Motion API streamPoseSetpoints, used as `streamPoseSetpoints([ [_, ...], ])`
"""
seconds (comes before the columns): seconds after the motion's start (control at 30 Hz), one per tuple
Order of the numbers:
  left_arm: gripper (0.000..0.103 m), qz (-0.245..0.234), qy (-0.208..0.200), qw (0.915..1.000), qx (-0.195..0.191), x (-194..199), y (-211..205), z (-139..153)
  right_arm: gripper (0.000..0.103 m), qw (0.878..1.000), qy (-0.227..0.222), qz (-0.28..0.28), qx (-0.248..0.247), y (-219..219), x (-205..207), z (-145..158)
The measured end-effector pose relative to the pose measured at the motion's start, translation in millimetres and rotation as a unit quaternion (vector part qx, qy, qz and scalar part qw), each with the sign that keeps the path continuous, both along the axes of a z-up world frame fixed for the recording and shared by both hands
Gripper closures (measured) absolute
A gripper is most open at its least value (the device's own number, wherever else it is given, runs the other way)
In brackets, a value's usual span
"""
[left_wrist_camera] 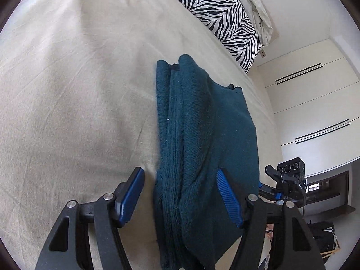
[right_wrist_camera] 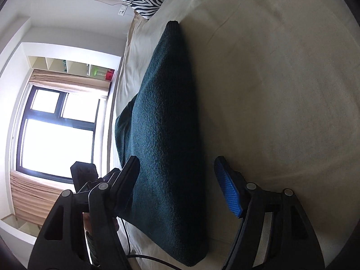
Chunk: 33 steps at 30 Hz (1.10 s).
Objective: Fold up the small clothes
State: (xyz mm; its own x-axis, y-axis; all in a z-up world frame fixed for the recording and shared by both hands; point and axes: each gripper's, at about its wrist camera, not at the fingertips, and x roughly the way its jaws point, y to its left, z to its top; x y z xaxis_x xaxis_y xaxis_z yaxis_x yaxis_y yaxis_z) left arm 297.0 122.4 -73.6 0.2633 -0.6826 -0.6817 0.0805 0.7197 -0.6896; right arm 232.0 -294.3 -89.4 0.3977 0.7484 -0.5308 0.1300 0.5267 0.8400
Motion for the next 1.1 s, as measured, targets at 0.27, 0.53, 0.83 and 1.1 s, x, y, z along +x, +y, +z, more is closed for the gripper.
streamPoseSetpoints([
  [0.27, 0.034, -0.003, 0.005, 0.9997, -0.022, 10, -18, -10, 0.036, 1.000, 0.015, 0.021, -0.005, 20, 23, 3],
  [0.53, 0.068, 0.002, -0.003, 0.9999, -0.014, 8, -29, -14, 0.057, 0.997, 0.007, 0.023, -0.079, 36, 31, 8],
  [0.83, 0.076, 0.010, -0.084, 0.9962, 0.020, -3, -45, 25, 0.068, 0.986, -0.069, 0.022, -0.153, 46, 15, 56],
  [1.1, 0.072, -0.025, -0.098, 0.9944, 0.030, 12, -89, 20, 0.067, 0.987, -0.064, -0.016, -0.144, -11, 7, 72],
])
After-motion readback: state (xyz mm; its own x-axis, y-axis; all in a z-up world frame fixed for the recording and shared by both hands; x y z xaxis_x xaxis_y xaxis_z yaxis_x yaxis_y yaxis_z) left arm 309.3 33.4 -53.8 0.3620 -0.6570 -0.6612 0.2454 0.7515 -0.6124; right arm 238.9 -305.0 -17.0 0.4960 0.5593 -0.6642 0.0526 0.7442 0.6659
